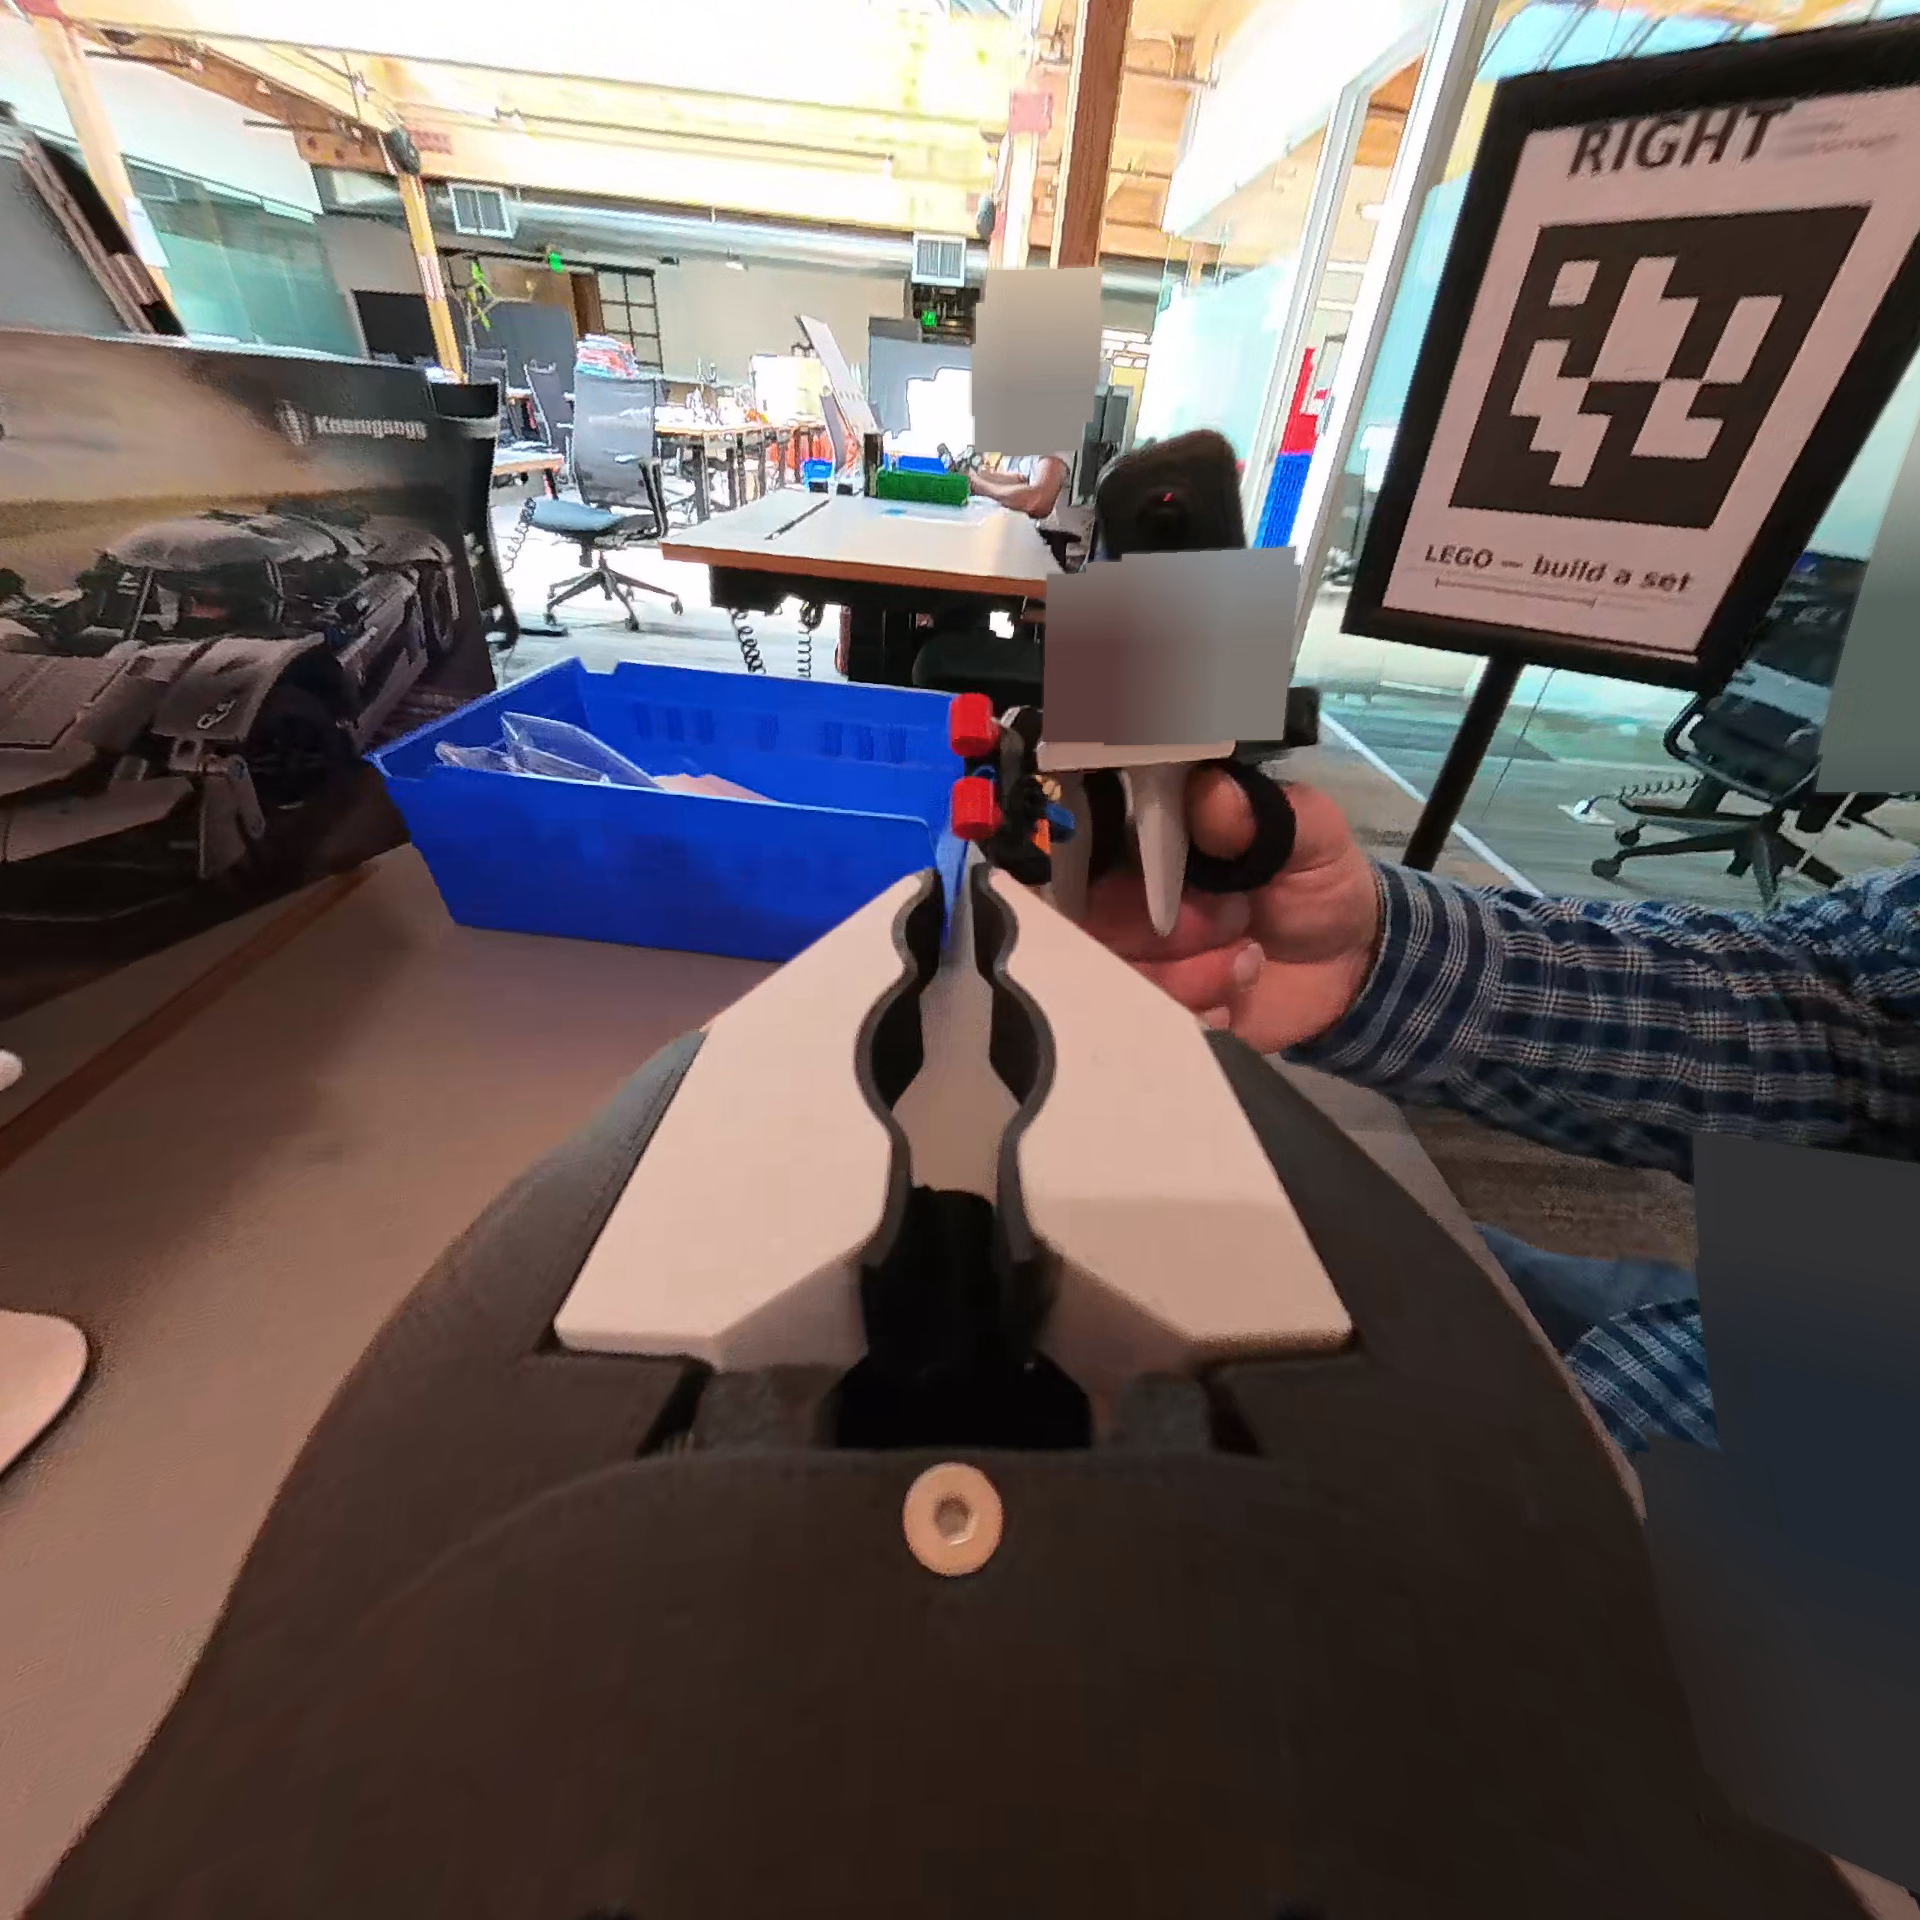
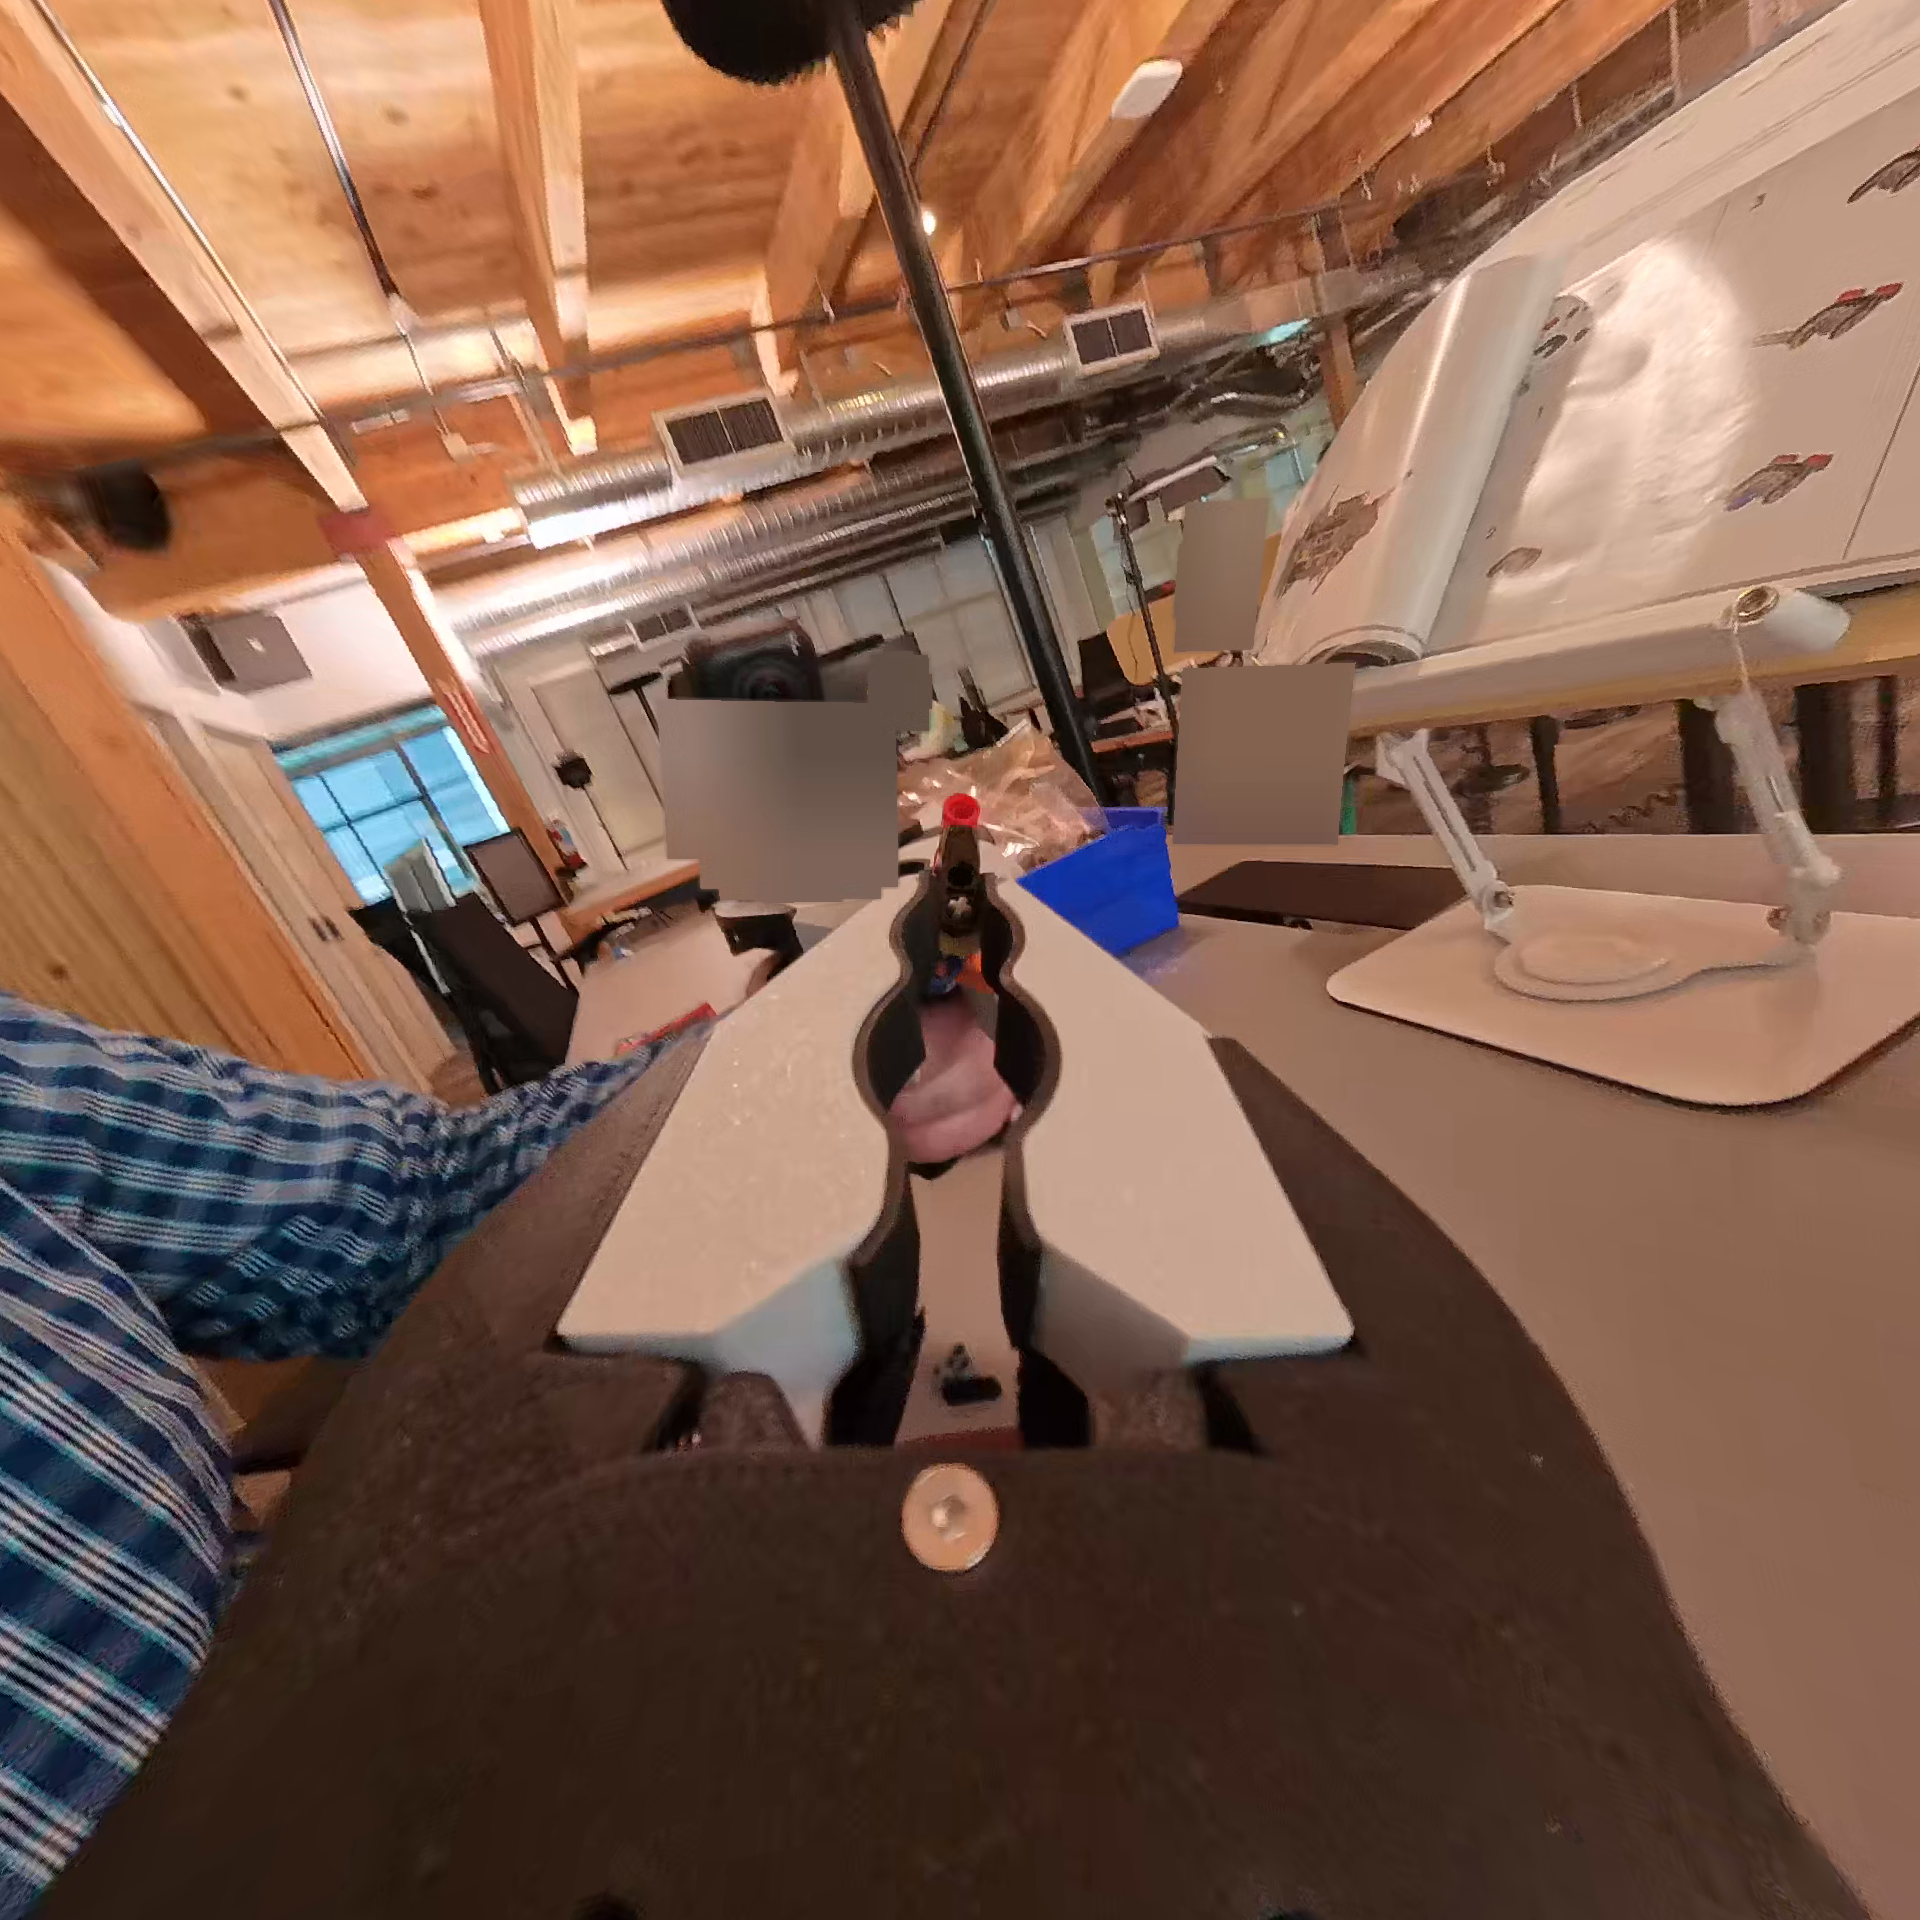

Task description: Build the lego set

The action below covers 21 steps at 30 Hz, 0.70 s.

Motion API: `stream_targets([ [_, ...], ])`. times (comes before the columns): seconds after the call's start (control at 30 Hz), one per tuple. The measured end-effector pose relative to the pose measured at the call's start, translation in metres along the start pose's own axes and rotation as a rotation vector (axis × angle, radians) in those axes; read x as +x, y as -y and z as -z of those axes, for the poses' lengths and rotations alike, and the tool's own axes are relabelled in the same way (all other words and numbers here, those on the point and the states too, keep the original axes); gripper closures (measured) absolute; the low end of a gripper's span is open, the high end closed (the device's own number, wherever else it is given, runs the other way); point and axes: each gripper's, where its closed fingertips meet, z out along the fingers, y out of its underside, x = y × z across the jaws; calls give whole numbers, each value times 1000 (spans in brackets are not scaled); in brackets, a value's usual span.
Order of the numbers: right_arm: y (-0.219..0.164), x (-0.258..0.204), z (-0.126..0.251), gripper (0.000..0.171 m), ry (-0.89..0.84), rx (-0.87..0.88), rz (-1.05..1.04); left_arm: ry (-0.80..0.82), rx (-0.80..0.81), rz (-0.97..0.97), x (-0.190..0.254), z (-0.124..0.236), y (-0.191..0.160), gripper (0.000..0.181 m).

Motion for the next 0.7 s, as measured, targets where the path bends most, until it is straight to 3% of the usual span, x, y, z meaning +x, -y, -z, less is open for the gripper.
stream_targets([
  [0.23, 17, 27, -3, 167, 6, 93, -95, -16, 73, 61, -21, -11, 15, 178],
  [0.57, 21, 39, -9, 167, 49, 140, -172, -62, 182, 164, -30, -9, 28, 163],
  [0.7, 17, 38, -11, 167, 96, 132, -217, -43, 211, 196, -32, -10, 27, 174],
])
